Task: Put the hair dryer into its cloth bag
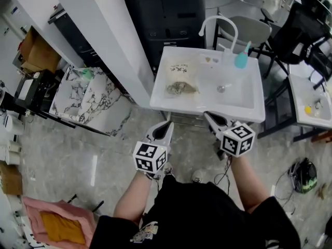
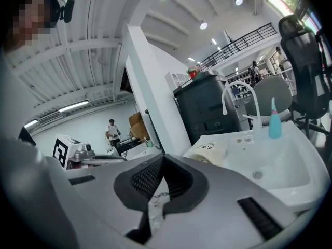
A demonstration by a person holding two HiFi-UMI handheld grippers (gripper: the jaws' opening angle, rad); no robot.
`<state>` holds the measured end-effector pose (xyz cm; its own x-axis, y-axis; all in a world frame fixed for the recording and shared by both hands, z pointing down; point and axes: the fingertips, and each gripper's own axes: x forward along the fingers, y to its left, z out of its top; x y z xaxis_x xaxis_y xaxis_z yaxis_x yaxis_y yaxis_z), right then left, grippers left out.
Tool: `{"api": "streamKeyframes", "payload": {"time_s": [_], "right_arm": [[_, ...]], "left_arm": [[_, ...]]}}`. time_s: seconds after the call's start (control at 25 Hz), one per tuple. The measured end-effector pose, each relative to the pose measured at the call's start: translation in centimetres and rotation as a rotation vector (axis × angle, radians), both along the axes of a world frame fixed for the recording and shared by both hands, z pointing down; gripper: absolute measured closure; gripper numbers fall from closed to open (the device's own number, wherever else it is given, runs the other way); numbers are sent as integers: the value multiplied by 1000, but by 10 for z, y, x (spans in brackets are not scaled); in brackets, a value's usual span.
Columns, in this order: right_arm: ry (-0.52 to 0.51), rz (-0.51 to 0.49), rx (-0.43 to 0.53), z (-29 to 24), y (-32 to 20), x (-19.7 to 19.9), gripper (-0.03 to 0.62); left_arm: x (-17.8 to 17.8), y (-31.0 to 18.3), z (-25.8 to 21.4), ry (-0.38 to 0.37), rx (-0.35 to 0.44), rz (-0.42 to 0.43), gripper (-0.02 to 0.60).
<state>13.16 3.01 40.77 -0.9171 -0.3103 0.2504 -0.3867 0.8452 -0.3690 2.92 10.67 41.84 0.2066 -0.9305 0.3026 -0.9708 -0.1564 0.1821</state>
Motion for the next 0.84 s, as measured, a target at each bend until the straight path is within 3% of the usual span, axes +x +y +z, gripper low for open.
{"api": "streamKeyframes", "payload": {"time_s": [0.84], "right_arm": [[-6,-10,9,-1,-3,7,597]], "left_arm": [[7,-2,-4,-18,1,-5,578]]}}
